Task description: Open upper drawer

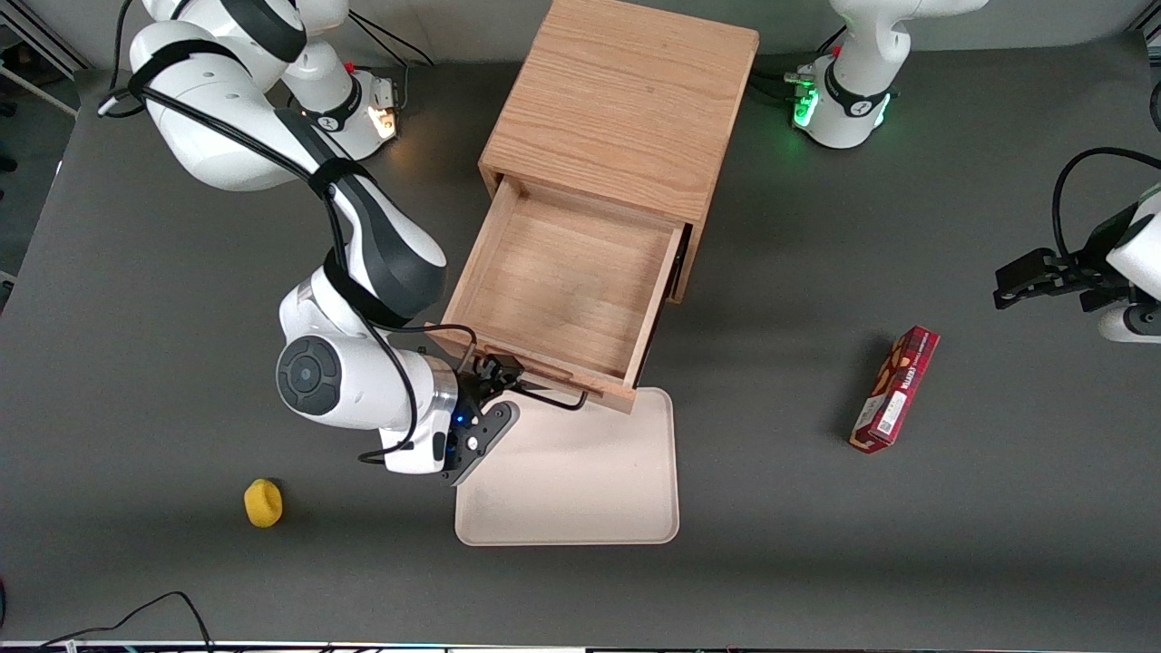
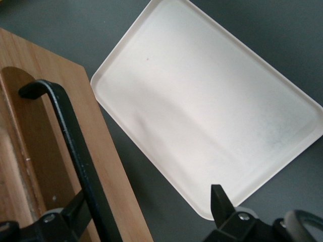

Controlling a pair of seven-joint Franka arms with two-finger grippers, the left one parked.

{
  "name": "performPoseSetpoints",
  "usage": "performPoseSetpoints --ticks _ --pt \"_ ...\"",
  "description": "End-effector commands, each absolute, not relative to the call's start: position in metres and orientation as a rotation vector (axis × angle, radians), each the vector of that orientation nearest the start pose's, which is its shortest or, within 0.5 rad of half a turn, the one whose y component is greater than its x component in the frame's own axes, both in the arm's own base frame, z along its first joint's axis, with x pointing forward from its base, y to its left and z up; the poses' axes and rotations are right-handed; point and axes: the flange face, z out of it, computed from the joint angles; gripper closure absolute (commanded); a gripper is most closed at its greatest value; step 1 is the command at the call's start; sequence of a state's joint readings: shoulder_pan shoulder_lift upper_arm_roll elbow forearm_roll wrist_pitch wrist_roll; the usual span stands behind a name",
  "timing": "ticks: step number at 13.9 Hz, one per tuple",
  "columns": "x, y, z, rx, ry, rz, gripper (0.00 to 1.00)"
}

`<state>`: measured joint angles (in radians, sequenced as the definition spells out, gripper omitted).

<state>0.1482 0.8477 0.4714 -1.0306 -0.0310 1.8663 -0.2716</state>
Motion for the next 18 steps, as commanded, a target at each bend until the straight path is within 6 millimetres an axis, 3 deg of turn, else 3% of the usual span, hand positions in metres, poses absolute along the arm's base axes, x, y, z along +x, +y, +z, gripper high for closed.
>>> performPoseSetpoints --ticks 1,3,5,7,12,16,17,18 --pt "0.709 0.322 0.401 -2.645 -1.039 -0.138 0.00" --pt "0.705 0.310 0.439 -2.655 -1.041 -0.166 0.00" --pt "0.689 0.308 0.495 -2.671 -1.062 -0.212 0.00" --pt "0.670 0.303 0.539 -2.689 -1.080 -0.219 0.00" --pt "0.618 0.265 0.635 -2.883 -0.746 -0.133 0.00" --pt "0.559 0.196 0.680 -3.028 -0.640 0.216 0.00" --pt "0.541 0.187 0.695 -3.052 -0.606 0.263 0.00" --pt "0.526 0.182 0.696 -3.095 -0.560 0.315 0.00"
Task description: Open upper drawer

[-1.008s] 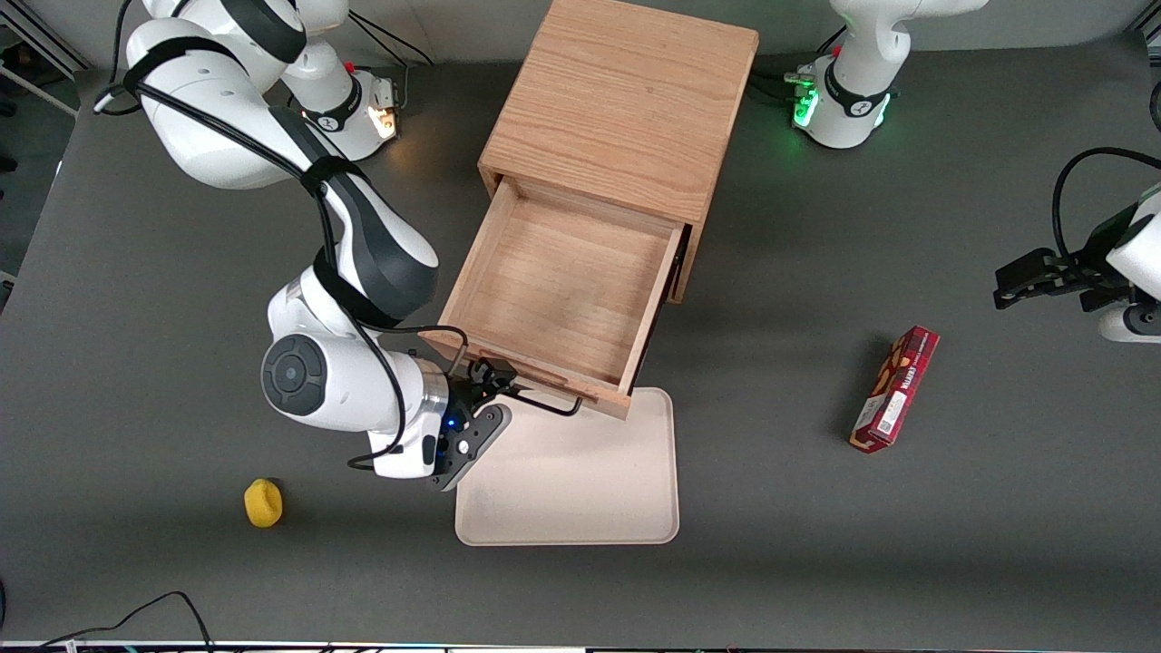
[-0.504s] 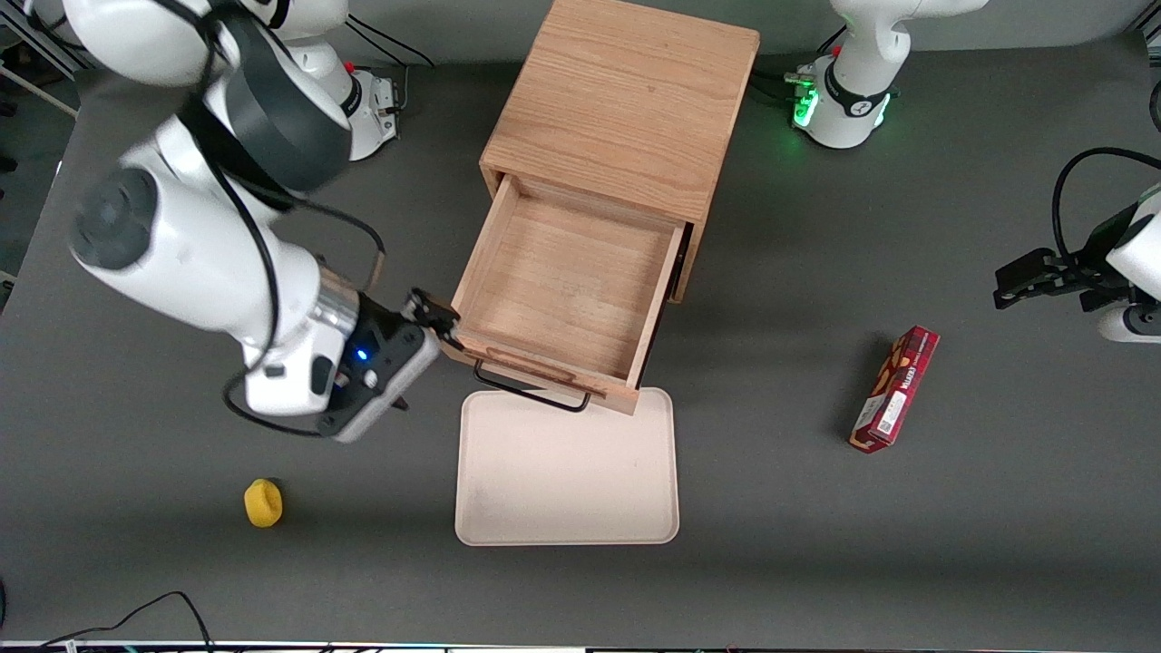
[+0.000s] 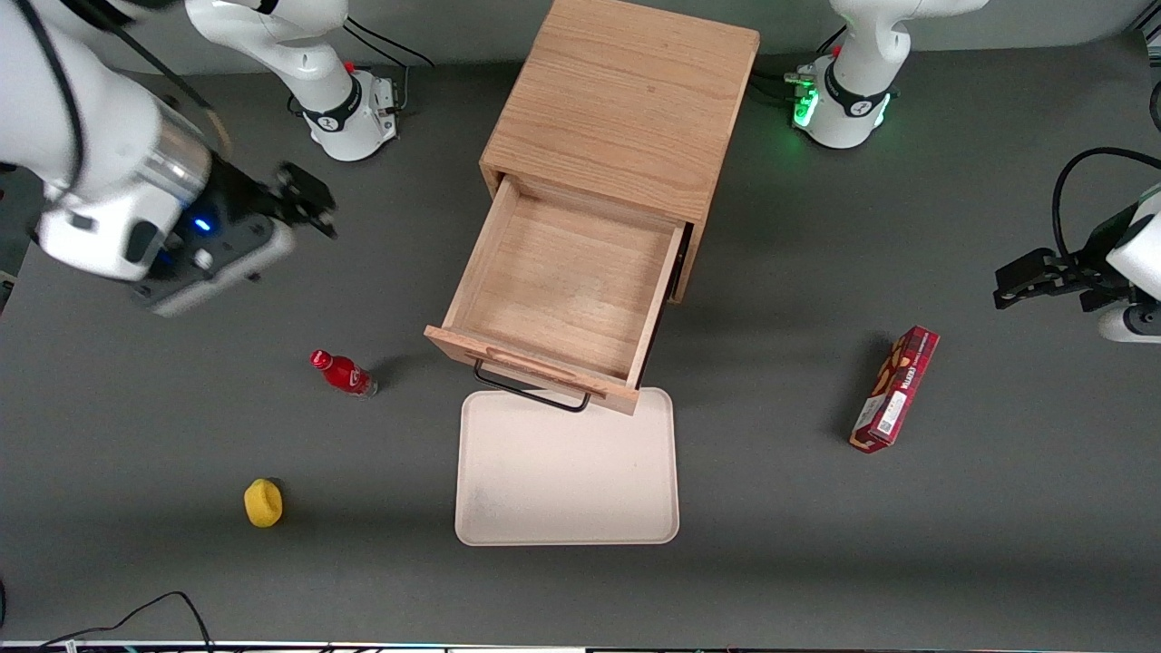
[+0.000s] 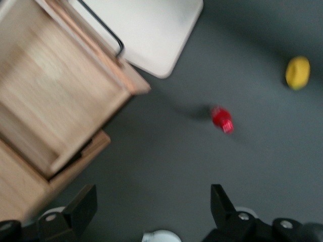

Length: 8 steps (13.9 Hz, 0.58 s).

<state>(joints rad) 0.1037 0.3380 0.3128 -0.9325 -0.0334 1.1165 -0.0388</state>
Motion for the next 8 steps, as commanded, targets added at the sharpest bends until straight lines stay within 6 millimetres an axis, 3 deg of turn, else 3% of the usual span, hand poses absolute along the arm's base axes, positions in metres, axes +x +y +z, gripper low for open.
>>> performPoseSetpoints --ticks 1,3,5,7,8 --pt "0.512 0.175 0.694 -3.135 -0.455 0.326 0.00" --pt "0.494 0.156 0.687 -3.172 -0.338 0.267 0.00" --pt "0.485 0.125 0.662 -3.190 -0.243 0.305 0.00" --pt "0.480 0.079 0.644 -3.124 -0.099 0.225 0.00" --pt "0.473 0.066 0.638 -3.109 -0.061 0.190 0.00"
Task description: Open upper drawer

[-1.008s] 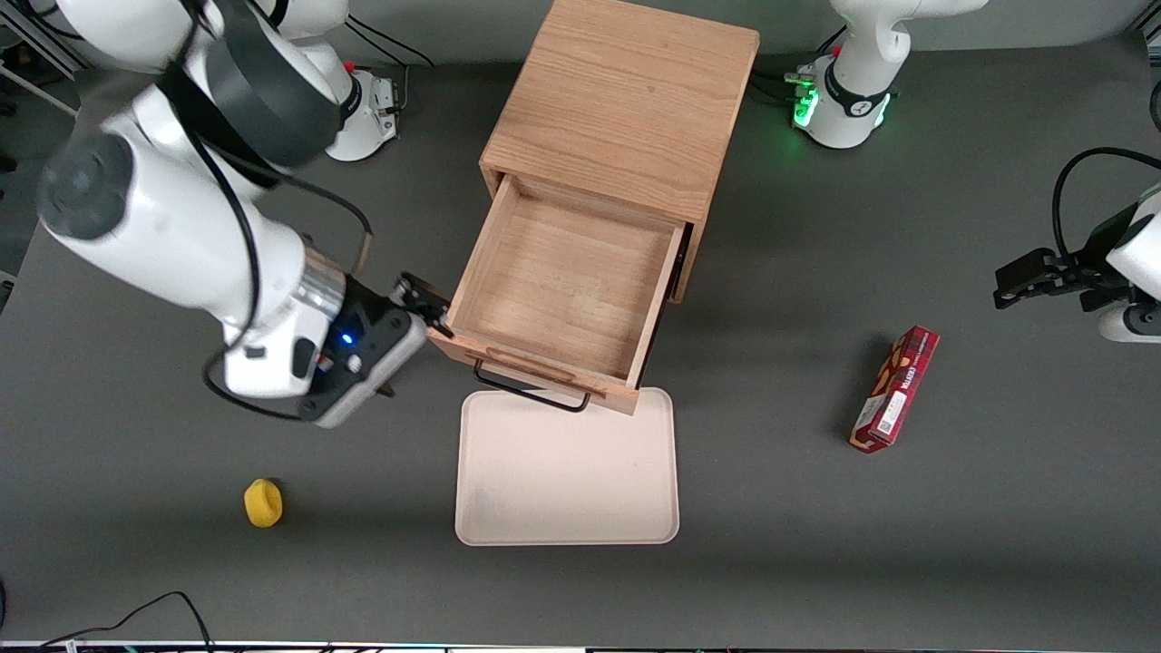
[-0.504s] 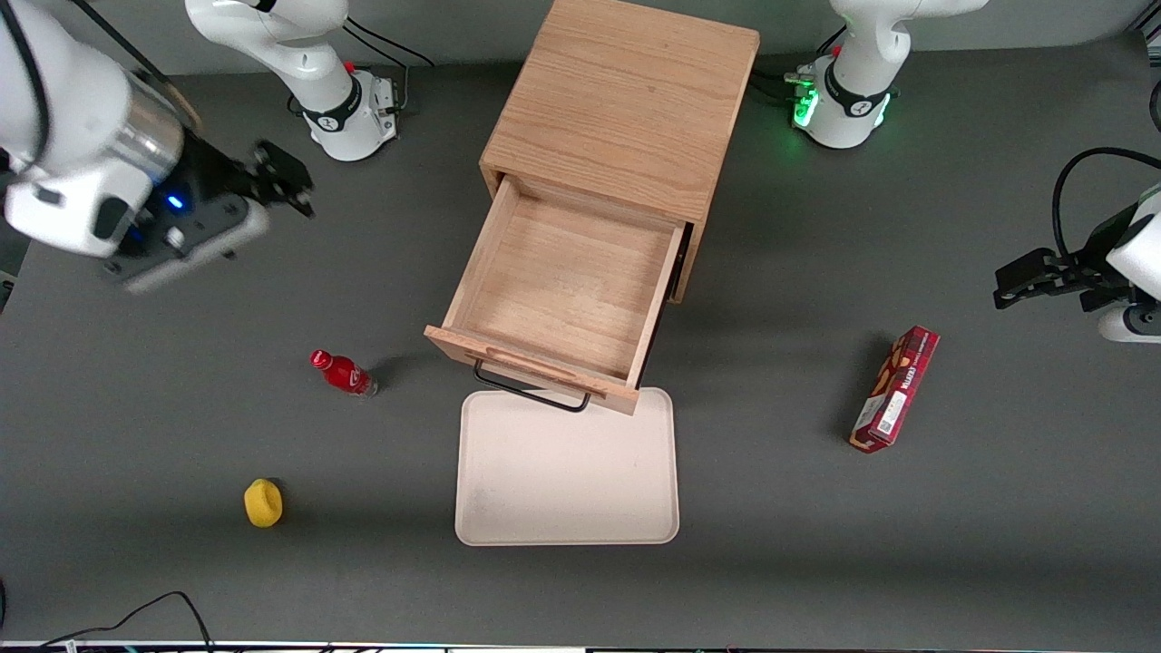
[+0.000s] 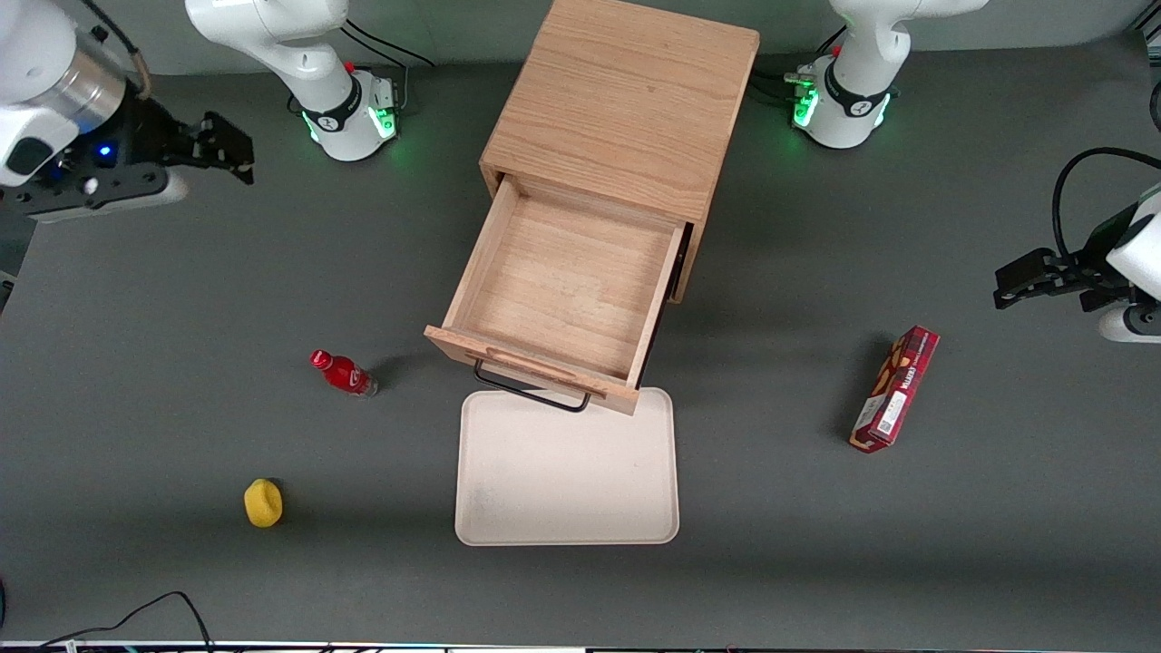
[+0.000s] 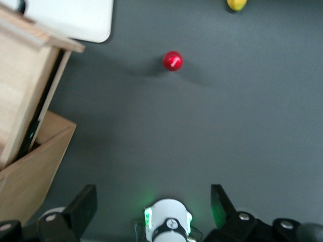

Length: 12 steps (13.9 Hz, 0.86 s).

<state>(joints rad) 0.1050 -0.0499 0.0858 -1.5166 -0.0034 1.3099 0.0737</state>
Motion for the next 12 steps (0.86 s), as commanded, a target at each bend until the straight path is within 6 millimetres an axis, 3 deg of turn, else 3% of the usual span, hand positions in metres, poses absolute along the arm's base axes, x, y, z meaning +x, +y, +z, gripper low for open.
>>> performPoseSetpoints --ticks 1,4,7,12 --pt "0.467 0.060 0.635 -3.105 -0.044 0.194 0.00" --pt "0.473 0.014 0.631 -3.086 0.128 0.192 0.00" --pt "0.475 0.004 0.633 -3.125 0.250 0.137 0.00" --pt "0.487 -0.009 0.640 -3.208 0.284 0.055 0.00"
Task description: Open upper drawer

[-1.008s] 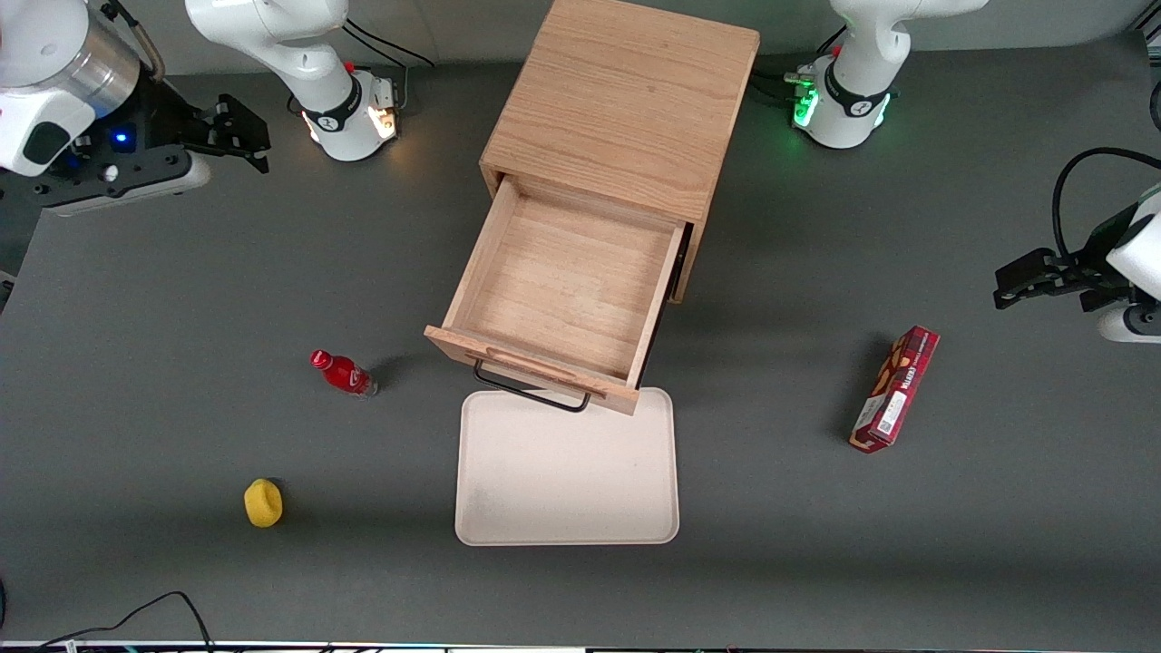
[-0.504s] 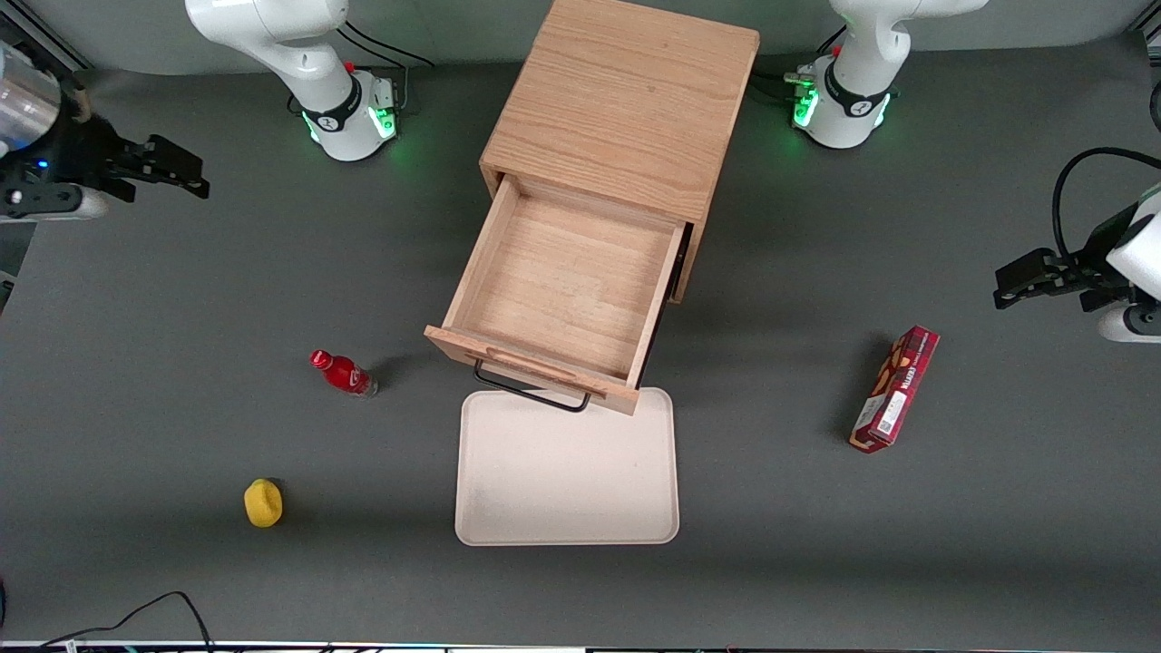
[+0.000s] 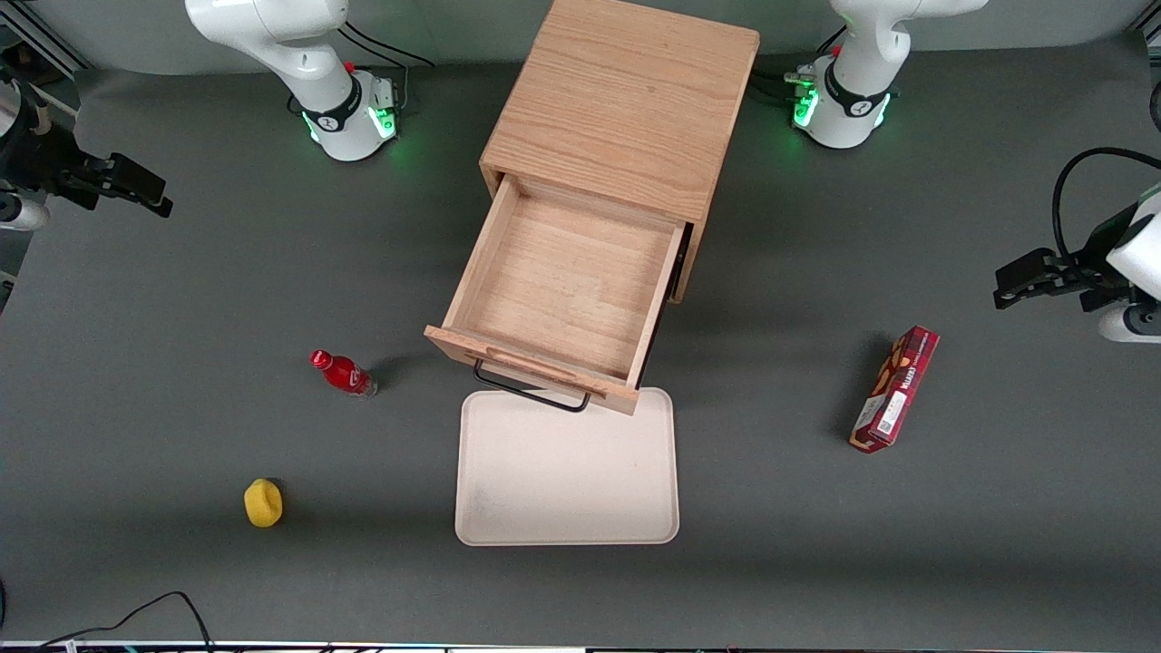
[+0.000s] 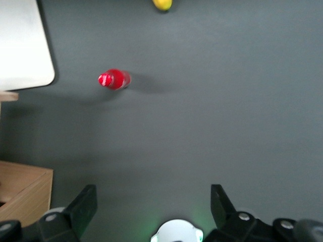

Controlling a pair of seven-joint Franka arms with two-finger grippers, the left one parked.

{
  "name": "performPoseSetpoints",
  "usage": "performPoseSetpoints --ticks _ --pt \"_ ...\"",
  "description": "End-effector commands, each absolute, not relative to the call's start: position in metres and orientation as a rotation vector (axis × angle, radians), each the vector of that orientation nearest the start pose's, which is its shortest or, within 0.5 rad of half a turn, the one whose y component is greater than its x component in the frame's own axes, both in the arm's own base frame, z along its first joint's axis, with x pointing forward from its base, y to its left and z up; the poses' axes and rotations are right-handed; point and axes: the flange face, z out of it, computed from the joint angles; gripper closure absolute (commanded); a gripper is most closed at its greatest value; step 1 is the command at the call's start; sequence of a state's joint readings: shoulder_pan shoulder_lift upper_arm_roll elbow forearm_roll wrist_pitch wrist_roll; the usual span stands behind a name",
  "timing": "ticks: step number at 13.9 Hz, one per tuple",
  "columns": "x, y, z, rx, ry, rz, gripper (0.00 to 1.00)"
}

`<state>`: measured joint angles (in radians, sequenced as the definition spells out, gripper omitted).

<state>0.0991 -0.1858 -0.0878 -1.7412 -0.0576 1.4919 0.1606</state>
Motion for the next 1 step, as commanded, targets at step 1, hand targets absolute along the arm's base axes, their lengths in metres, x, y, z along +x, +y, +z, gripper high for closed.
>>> performPoseSetpoints --ticks 1 --pt "0.4857 -0.0101 0.6392 -3.208 0.280 0.063 0.00"
